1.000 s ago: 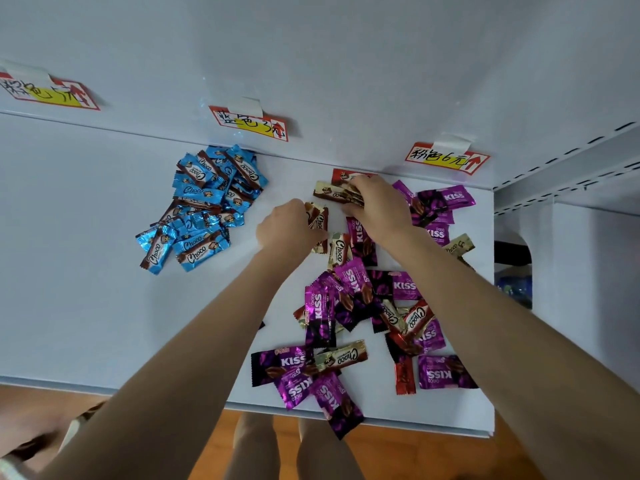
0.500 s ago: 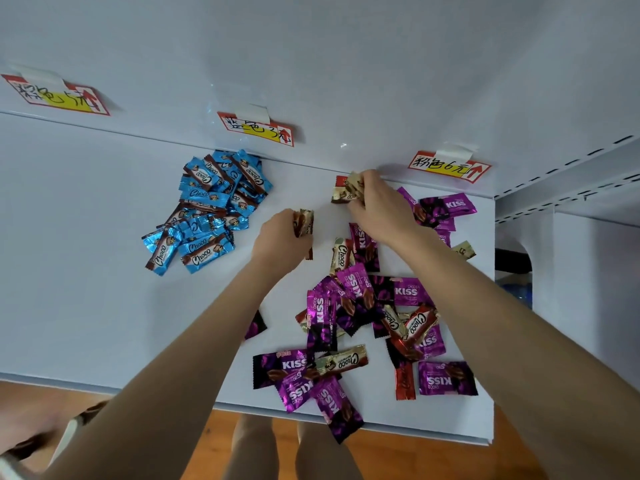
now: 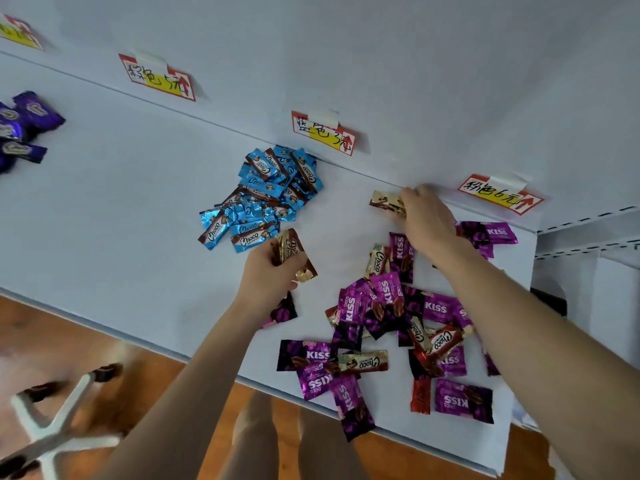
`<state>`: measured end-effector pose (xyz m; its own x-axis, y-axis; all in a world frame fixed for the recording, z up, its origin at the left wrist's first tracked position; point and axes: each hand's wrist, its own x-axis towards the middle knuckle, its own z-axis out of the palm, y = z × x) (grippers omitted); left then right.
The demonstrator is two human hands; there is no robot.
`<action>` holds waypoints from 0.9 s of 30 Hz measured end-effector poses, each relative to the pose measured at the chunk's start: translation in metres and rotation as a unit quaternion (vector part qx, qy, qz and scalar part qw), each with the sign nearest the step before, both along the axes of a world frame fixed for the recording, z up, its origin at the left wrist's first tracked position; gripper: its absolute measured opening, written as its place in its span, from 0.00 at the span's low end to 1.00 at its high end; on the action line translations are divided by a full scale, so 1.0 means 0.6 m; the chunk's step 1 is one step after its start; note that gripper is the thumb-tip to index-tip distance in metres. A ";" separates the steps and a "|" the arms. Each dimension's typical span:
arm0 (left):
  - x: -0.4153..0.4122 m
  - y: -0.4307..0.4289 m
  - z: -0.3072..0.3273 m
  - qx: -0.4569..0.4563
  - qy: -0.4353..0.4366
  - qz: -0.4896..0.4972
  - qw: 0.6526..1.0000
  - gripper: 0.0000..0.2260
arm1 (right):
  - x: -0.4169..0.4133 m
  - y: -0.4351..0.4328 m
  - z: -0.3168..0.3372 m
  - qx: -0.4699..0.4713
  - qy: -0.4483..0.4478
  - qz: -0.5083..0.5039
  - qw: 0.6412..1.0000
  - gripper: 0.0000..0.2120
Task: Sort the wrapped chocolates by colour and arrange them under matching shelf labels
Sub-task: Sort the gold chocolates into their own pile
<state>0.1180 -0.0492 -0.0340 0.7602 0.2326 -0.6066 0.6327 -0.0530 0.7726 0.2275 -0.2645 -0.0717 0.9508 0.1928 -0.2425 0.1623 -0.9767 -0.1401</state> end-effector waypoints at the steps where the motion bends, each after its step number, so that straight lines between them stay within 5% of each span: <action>1: -0.004 0.004 0.002 -0.003 -0.002 0.012 1.000 0.05 | -0.003 0.000 0.002 -0.004 -0.003 0.008 1.000 0.12; 6: -0.027 0.033 0.023 -0.024 -0.012 0.066 0.997 0.05 | -0.013 0.007 0.026 0.002 -0.029 -0.012 1.000 0.08; 13: -0.073 0.113 0.065 -0.016 -0.039 0.096 0.994 0.03 | -0.087 0.111 0.096 0.275 -0.033 -0.064 0.959 0.03; 27: -0.278 0.534 0.099 0.030 -0.056 0.148 0.987 0.02 | -0.235 0.556 0.118 0.295 0.019 0.016 0.955 0.05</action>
